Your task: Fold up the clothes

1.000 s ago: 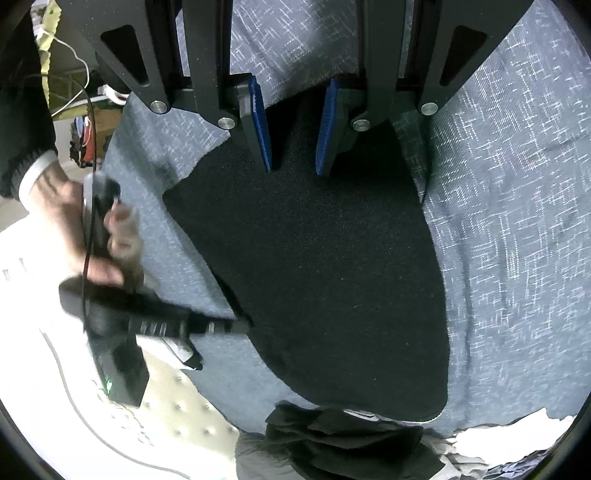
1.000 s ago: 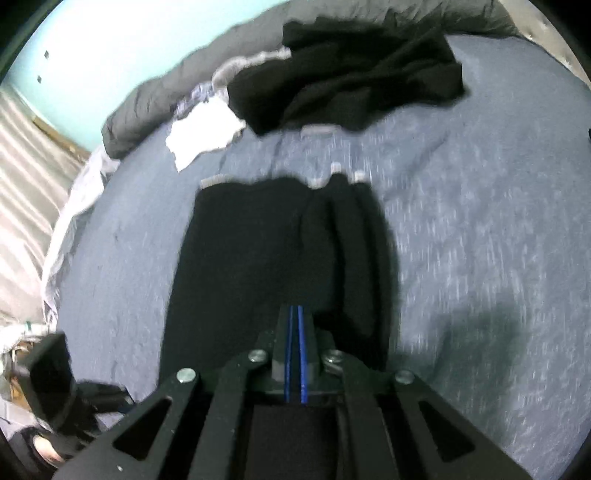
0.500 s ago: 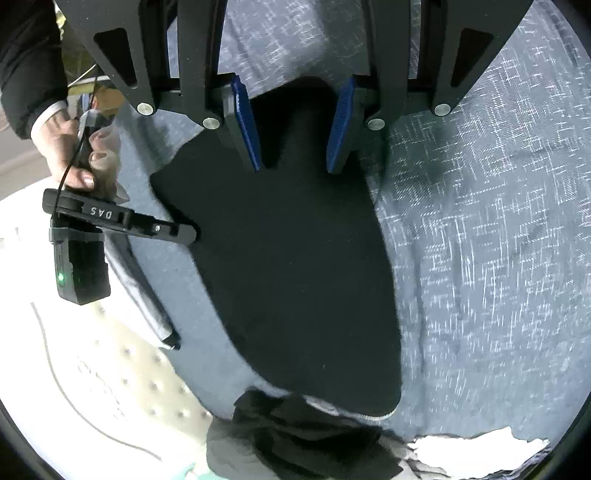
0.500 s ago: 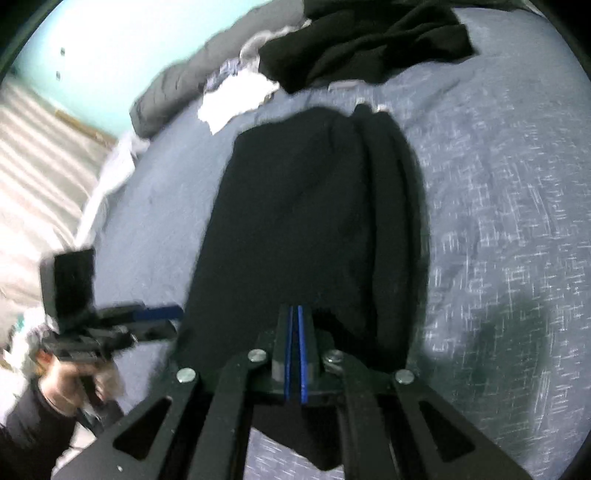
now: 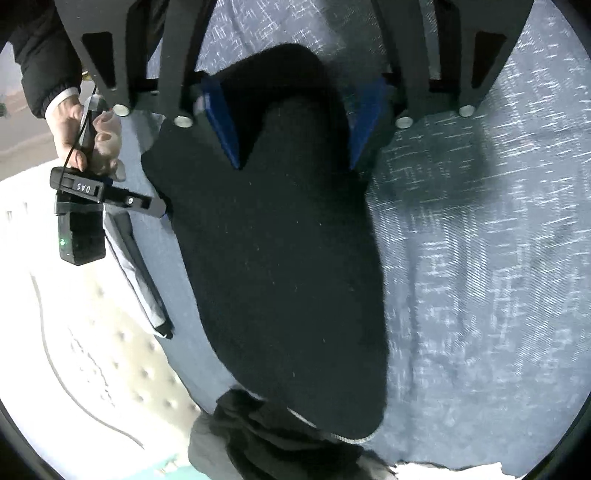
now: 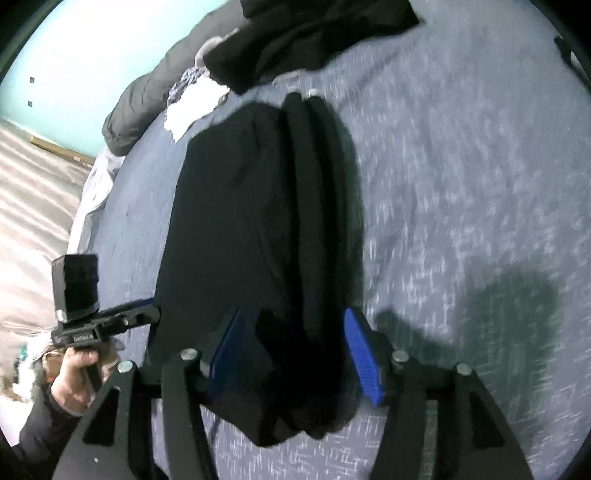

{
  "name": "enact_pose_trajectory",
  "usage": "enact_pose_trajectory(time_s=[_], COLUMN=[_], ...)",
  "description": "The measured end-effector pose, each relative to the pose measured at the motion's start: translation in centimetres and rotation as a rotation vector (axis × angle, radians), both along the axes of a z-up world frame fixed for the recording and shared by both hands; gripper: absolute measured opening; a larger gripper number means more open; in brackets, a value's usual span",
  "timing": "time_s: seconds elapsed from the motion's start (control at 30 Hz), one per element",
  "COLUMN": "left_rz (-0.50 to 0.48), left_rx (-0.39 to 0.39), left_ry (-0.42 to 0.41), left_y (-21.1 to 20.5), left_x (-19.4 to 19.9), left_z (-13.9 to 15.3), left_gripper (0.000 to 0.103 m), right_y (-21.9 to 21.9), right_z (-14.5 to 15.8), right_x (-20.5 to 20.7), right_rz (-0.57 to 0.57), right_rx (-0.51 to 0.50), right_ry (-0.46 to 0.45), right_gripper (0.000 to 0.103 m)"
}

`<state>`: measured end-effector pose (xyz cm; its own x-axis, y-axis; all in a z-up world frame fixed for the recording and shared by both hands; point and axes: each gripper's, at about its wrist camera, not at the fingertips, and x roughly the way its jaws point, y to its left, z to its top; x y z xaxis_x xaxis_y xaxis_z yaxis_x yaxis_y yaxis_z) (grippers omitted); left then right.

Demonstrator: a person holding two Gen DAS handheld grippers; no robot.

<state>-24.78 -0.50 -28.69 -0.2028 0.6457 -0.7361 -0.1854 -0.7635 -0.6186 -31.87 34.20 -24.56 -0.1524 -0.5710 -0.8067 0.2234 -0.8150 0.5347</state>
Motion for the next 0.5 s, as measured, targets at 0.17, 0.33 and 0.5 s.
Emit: enact_pose_trajectory(time_s=[0.17,0.33,0.5], left_rz=[-0.005,-0.017,-0.017], left_rx=[0.066,0.09,0.086], left_ry=[-0.034,-0.021,-0.021], left_y=[0.7,1.6,2.6], left_x=[-0.9,-1.6,-1.9], left_z=[-1.9,-2.3,-2.2], left_gripper=[0.082,0.083,0.087], right_y=[-0.4,-1.4,-1.6], right_z=[-1.9,-3.1,-3.4], right_x=[0.0,-1.0,-1.4], right_rz=[0.038,0.079,0.079], right_rx=[-0.027,-0.045,-0.071], right_ry=[-0.048,-0.074,-0.095], right_gripper=[0.065,0.07,0.076])
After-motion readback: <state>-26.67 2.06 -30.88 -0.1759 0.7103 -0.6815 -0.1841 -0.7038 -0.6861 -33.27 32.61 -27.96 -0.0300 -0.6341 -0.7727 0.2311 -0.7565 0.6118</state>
